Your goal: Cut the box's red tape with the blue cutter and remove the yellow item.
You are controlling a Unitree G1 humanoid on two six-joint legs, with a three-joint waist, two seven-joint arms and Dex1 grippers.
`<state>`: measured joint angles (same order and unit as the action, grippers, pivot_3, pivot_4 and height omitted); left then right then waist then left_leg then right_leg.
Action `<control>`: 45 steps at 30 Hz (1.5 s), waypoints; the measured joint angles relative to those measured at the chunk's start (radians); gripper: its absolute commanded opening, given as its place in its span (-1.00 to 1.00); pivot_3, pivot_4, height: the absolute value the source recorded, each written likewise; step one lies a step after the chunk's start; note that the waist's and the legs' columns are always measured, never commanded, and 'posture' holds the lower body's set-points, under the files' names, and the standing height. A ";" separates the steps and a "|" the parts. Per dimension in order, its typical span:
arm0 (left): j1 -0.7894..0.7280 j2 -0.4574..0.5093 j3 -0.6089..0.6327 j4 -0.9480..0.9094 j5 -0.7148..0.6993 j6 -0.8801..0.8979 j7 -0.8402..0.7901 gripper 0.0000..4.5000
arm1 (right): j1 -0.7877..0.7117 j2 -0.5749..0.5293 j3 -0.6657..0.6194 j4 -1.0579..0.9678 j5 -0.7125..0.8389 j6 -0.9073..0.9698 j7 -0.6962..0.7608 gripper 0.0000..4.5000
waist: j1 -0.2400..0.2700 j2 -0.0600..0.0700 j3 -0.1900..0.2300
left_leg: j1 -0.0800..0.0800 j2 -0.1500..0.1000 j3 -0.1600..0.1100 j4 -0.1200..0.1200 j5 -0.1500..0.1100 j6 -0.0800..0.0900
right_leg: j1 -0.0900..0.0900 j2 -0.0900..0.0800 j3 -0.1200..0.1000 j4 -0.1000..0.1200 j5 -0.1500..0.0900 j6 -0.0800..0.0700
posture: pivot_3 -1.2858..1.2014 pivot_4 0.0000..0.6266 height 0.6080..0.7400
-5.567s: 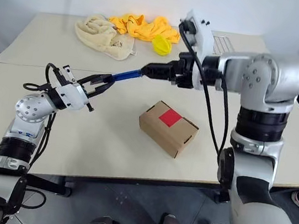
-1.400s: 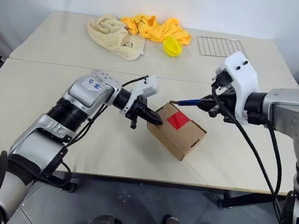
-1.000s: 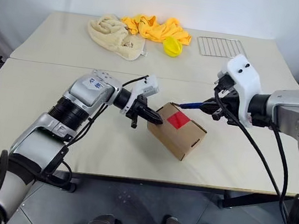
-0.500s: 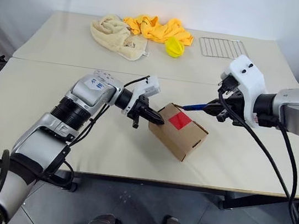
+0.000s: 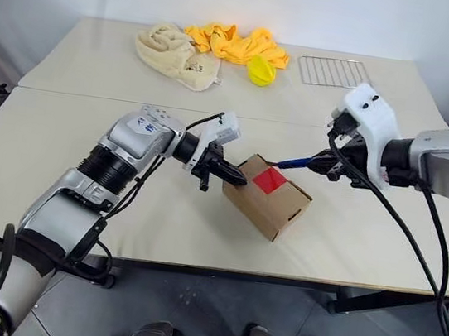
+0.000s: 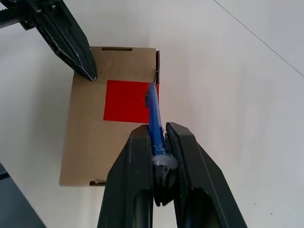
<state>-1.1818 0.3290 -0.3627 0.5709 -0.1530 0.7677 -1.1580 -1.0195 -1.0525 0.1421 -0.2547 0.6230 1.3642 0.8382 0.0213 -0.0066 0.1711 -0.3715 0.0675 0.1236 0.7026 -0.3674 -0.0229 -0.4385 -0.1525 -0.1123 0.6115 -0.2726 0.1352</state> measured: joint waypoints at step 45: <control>-0.084 -0.103 -0.037 0.063 0.106 0.127 0.055 -1.00 | -0.247 -0.002 0.366 0.228 -0.272 -0.078 0.321 -0.93 | 0.009 0.000 -0.001 | 0.001 0.000 -0.006 0.013 -0.003 0.004 | 0.011 0.000 -0.001 0.000 0.001 0.000 | 0.03 -0.52 1.00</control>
<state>-1.2656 0.2263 -0.4000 0.6335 -0.0470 0.8951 -1.1032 -1.2664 -1.0546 0.5085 -0.0269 0.3508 1.2865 1.1590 0.0299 -0.0070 0.1706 -0.3707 0.0675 0.1178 0.7154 -0.3706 -0.0187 -0.4277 -0.1527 -0.1135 0.6116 -0.2718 0.1354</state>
